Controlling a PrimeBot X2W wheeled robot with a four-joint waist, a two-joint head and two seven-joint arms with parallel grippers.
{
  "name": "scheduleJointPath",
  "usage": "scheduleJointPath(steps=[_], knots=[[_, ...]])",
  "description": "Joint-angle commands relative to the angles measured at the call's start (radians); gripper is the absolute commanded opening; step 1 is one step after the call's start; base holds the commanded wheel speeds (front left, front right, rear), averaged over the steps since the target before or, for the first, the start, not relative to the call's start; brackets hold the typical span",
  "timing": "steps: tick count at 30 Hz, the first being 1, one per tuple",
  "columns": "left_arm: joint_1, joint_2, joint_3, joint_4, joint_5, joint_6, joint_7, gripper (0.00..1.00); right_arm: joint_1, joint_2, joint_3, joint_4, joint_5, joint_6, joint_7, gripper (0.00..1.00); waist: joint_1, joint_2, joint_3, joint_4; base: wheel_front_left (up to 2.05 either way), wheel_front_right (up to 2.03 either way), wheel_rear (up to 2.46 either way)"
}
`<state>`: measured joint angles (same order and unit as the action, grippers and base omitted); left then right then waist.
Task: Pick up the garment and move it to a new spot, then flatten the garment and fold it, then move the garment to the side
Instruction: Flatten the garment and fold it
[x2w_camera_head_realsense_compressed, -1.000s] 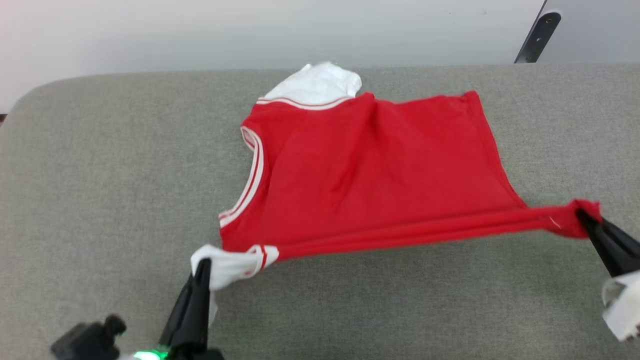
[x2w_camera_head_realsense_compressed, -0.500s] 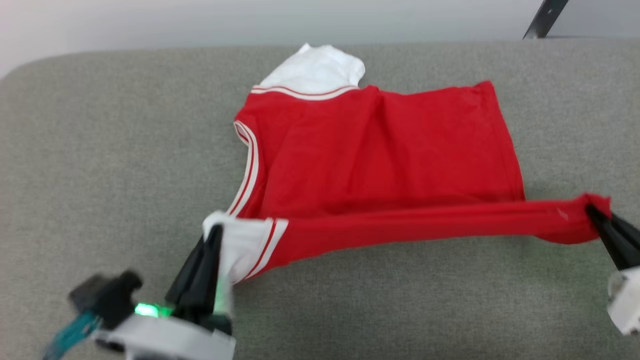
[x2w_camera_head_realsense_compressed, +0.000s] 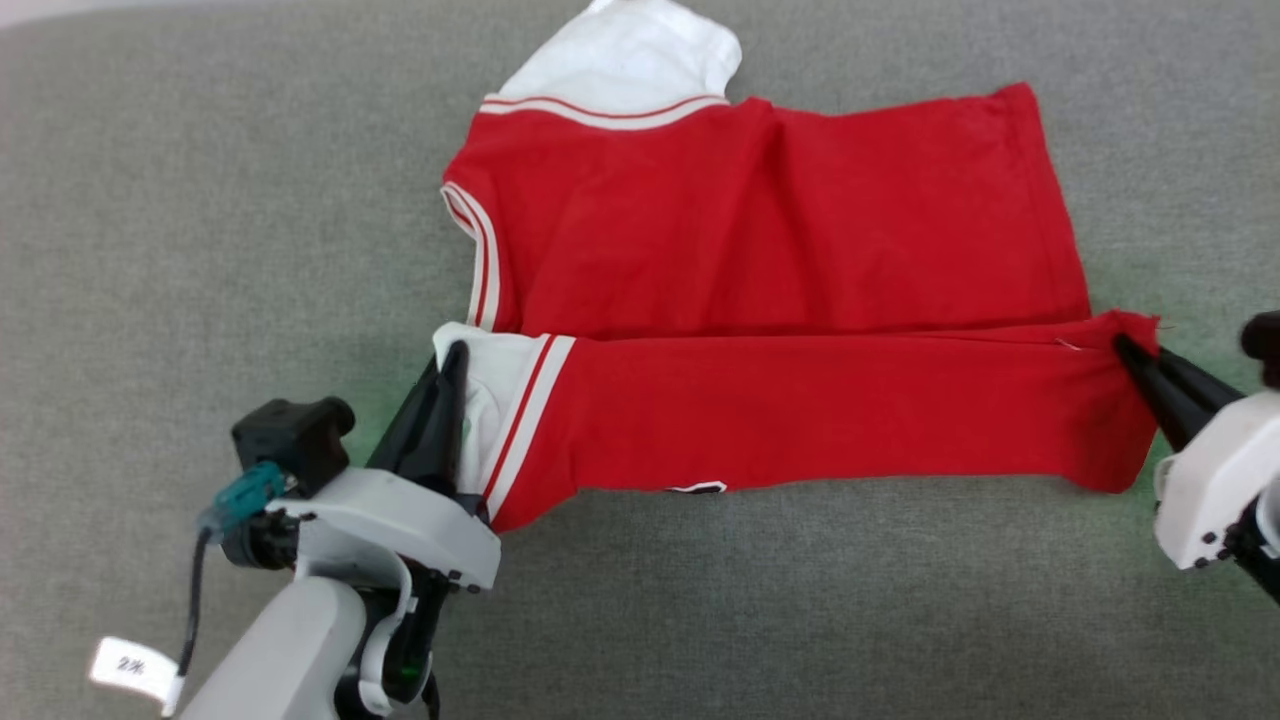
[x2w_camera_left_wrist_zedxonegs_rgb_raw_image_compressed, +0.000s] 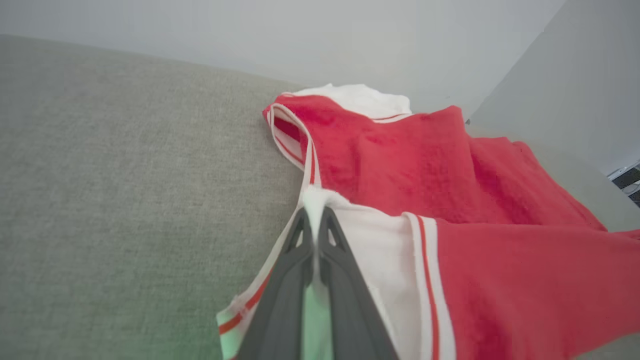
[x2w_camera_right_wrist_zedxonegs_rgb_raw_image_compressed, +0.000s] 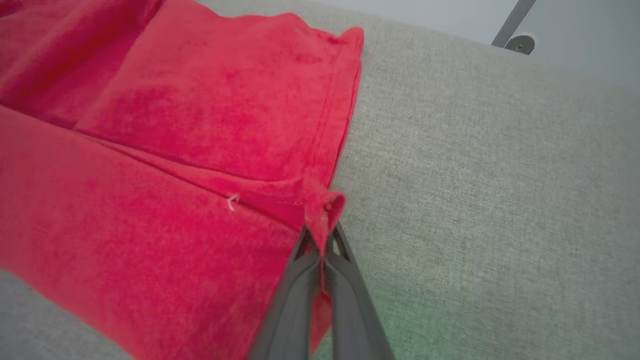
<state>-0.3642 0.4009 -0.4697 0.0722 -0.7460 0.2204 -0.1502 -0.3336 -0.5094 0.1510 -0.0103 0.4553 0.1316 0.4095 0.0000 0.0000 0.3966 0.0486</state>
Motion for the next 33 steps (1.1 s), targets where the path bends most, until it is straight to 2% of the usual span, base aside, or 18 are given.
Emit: scheduleJointPath(steps=[1,10,22,23,24,25,26,27,28,33], knots=[[-0.011,-0.005,-0.001,0.012,0.004,0.002,0.001,0.0,-0.013,-0.008,0.012,0.008,-0.008,-0.002,-0.006,0.0,0.0,0.0,0.016,0.001,0.0,0.0,0.0],[-0.022,-0.004,-0.03,0.102,0.042,0.023,-0.001,0.0,-0.076,-0.011,0.095,0.108,-0.015,-0.002,-0.045,0.0,0.0,0.0,0.04,0.009,0.0,0.0,0.0],[-0.032,-0.02,-0.05,0.155,0.029,0.005,0.006,0.0,-0.086,0.007,0.117,0.194,-0.021,-0.002,-0.086,0.0,0.0,0.0,0.041,0.011,0.0,0.0,0.0],[-0.034,-0.02,-0.05,0.156,0.028,0.004,0.008,0.06,-0.086,0.009,0.118,0.197,-0.019,-0.002,-0.089,0.0,0.0,0.0,0.038,0.011,0.0,0.0,0.0],[-0.037,-0.019,-0.051,0.157,0.026,0.002,0.01,0.18,-0.086,0.01,0.118,0.199,-0.019,-0.002,-0.094,0.0,0.0,0.0,0.033,0.011,0.0,0.0,0.0],[-0.039,-0.018,-0.05,0.155,0.025,0.001,0.012,0.38,-0.085,0.011,0.116,0.198,-0.018,-0.002,-0.1,0.16,0.0,0.0,0.026,0.012,0.0,0.0,0.0],[-0.04,-0.016,-0.049,0.153,0.023,-0.001,0.011,0.64,-0.083,0.013,0.111,0.198,-0.017,-0.002,-0.108,0.42,0.0,0.0,0.019,0.013,0.0,0.0,0.0],[-0.04,-0.014,-0.048,0.147,0.022,-0.003,0.009,1.0,-0.079,0.015,0.105,0.195,-0.015,-0.002,-0.117,0.84,0.0,0.0,0.009,0.015,0.0,0.0,0.0],[-0.037,-0.013,-0.044,0.139,0.015,-0.005,0.01,1.0,-0.075,0.017,0.099,0.192,-0.011,-0.002,-0.126,1.0,0.0,0.0,-0.001,0.017,0.0,0.0,0.0],[-0.02,0.023,-0.024,0.066,-0.001,0.005,0.039,1.0,-0.041,0.038,0.051,0.154,-0.001,-0.002,-0.152,1.0,0.0,0.0,-0.054,0.024,0.0,0.0,0.0]])
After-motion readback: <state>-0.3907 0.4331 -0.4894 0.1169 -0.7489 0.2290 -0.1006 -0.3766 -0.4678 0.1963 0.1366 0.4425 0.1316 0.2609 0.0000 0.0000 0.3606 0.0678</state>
